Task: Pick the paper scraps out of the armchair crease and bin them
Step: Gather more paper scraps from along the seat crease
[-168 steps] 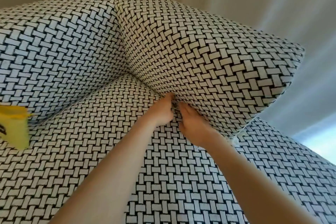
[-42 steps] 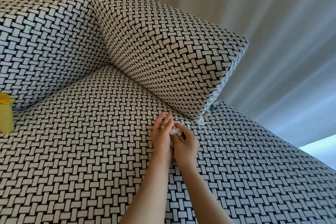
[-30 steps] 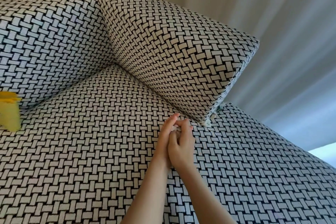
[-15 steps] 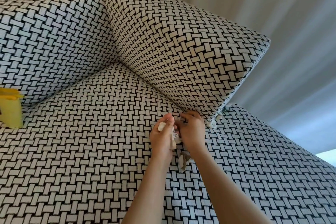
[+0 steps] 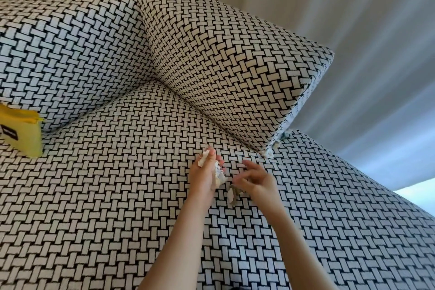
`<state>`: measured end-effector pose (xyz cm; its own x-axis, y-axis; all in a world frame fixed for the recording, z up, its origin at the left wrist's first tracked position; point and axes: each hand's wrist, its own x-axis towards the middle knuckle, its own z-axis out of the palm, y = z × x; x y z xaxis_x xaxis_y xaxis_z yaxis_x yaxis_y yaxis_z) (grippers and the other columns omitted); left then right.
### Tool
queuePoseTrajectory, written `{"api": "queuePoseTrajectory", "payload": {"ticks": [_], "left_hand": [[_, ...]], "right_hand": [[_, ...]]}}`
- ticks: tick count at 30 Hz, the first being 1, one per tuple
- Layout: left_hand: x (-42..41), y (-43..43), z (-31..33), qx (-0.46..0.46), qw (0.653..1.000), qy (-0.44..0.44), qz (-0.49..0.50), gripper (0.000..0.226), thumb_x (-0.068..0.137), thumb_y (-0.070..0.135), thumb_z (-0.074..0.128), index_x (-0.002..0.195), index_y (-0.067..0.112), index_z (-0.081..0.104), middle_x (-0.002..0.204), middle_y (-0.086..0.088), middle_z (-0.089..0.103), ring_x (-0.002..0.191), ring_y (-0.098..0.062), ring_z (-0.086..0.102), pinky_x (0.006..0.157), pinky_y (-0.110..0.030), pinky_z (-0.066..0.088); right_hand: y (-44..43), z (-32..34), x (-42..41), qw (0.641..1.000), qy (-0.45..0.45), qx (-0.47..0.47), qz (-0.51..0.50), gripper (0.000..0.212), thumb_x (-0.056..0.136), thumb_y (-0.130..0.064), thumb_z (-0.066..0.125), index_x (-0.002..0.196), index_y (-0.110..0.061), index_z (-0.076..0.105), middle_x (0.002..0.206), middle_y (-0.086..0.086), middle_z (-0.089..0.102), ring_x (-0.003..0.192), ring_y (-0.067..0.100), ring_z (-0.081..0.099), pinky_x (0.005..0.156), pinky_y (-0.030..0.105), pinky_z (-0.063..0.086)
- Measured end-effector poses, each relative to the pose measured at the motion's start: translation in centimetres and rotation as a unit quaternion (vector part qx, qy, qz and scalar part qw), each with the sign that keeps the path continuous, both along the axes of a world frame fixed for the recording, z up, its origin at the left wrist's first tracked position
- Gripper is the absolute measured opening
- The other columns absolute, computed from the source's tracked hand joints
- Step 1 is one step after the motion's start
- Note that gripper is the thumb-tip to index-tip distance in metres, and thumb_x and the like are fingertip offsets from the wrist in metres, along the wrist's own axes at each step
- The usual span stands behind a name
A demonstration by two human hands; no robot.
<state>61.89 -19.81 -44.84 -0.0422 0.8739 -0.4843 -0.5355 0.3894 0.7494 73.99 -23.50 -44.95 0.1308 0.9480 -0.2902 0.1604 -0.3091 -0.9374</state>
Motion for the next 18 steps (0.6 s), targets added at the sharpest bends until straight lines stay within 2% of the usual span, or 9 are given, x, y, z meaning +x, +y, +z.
{"api": "queuePoseTrajectory", "payload": {"ticks": [2, 3, 5, 6, 8, 10, 13, 15, 18], "left_hand": [[-0.3, -0.4, 0.0, -0.005, 1.000, 0.001, 0.010, 0.010, 0.091, 0.024, 0.054, 0.088, 0.015, 0.059, 0.071, 0.000, 0.058, 0.059, -0.010, 0.055, 0.048, -0.020, 0.050], [-0.5, -0.7, 0.1, -0.007, 1.000, -0.006, 0.020, 0.010, 0.091, 0.022, 0.054, 0.089, 0.014, 0.058, 0.074, -0.001, 0.057, 0.062, -0.011, 0.054, 0.049, -0.020, 0.050], [-0.9, -1.2, 0.1, -0.012, 0.999, -0.012, 0.032, 0.010, 0.091, 0.020, 0.055, 0.087, 0.011, 0.057, 0.075, -0.003, 0.055, 0.064, -0.013, 0.054, 0.050, -0.022, 0.050], [-1.1, -1.5, 0.1, -0.012, 0.999, -0.007, 0.029, 0.010, 0.091, 0.020, 0.055, 0.087, 0.011, 0.057, 0.074, -0.004, 0.054, 0.063, -0.013, 0.053, 0.049, -0.022, 0.050], [-1.4, -2.2, 0.3, -0.006, 1.000, 0.004, 0.009, 0.011, 0.090, 0.020, 0.055, 0.086, 0.011, 0.057, 0.072, -0.004, 0.054, 0.055, -0.012, 0.053, 0.046, -0.020, 0.050], [-1.6, -2.6, 0.7, -0.002, 1.000, 0.007, -0.009, 0.011, 0.090, 0.021, 0.055, 0.084, 0.012, 0.057, 0.069, -0.003, 0.054, 0.050, -0.009, 0.054, 0.045, -0.019, 0.048], [-2.1, -2.8, 1.0, 0.001, 1.000, -0.001, -0.001, 0.004, 0.091, 0.018, 0.054, 0.090, 0.016, 0.058, 0.072, -0.002, 0.055, 0.059, -0.012, 0.053, 0.049, -0.021, 0.047], [-2.3, -2.6, 1.0, 0.001, 1.000, 0.004, 0.006, 0.005, 0.091, 0.016, 0.055, 0.093, 0.016, 0.059, 0.075, -0.002, 0.056, 0.065, -0.014, 0.054, 0.054, -0.023, 0.048], [-2.4, -2.4, 0.6, -0.001, 1.000, 0.015, 0.007, 0.009, 0.089, 0.017, 0.058, 0.097, 0.013, 0.061, 0.076, -0.002, 0.057, 0.067, -0.015, 0.055, 0.057, -0.026, 0.049]], "right_hand": [[-1.2, -0.2, -0.7, 0.992, -0.088, 0.021, 0.091, 0.014, 0.070, -0.014, 0.075, 0.064, -0.026, 0.072, 0.129, -0.006, 0.054, 0.107, 0.010, 0.058, 0.101, 0.037, 0.043], [-1.8, -0.5, -1.1, 0.978, -0.159, 0.043, 0.128, 0.012, 0.071, -0.014, 0.074, 0.066, -0.024, 0.072, 0.131, -0.008, 0.052, 0.109, 0.007, 0.056, 0.099, 0.027, 0.043], [-2.7, -1.0, -1.9, 0.954, -0.262, 0.071, 0.130, 0.005, 0.075, -0.014, 0.073, 0.077, -0.017, 0.075, 0.126, -0.014, 0.051, 0.108, 0.002, 0.052, 0.090, 0.004, 0.036], [-3.2, -1.2, -2.3, 0.951, -0.283, 0.079, 0.097, 0.008, 0.076, -0.013, 0.072, 0.083, -0.014, 0.075, 0.122, -0.012, 0.056, 0.104, 0.002, 0.054, 0.087, 0.002, 0.036], [-3.6, -1.5, -3.0, 0.956, -0.281, 0.087, 0.023, 0.012, 0.077, -0.010, 0.071, 0.088, -0.010, 0.075, 0.110, -0.006, 0.065, 0.093, 0.003, 0.058, 0.086, 0.008, 0.043], [-3.4, -1.3, -3.3, 0.965, -0.244, 0.084, -0.046, 0.010, 0.077, -0.006, 0.071, 0.086, -0.009, 0.075, 0.093, -0.004, 0.070, 0.078, 0.000, 0.058, 0.074, 0.003, 0.045], [-2.3, -0.7, -3.2, 0.978, -0.139, 0.045, -0.151, 0.013, 0.078, -0.006, 0.070, 0.090, -0.012, 0.072, 0.073, -0.009, 0.066, 0.066, -0.003, 0.058, 0.060, 0.004, 0.046], [-1.3, -0.4, -2.8, 0.977, -0.101, 0.031, -0.185, 0.024, 0.078, -0.005, 0.070, 0.101, -0.012, 0.069, 0.075, -0.008, 0.066, 0.067, 0.002, 0.060, 0.061, 0.007, 0.049], [0.4, -0.5, -2.8, 0.978, -0.122, 0.034, -0.168, 0.034, 0.080, -0.004, 0.068, 0.113, -0.012, 0.064, 0.088, -0.005, 0.066, 0.073, 0.006, 0.060, 0.069, 0.013, 0.051]]}}
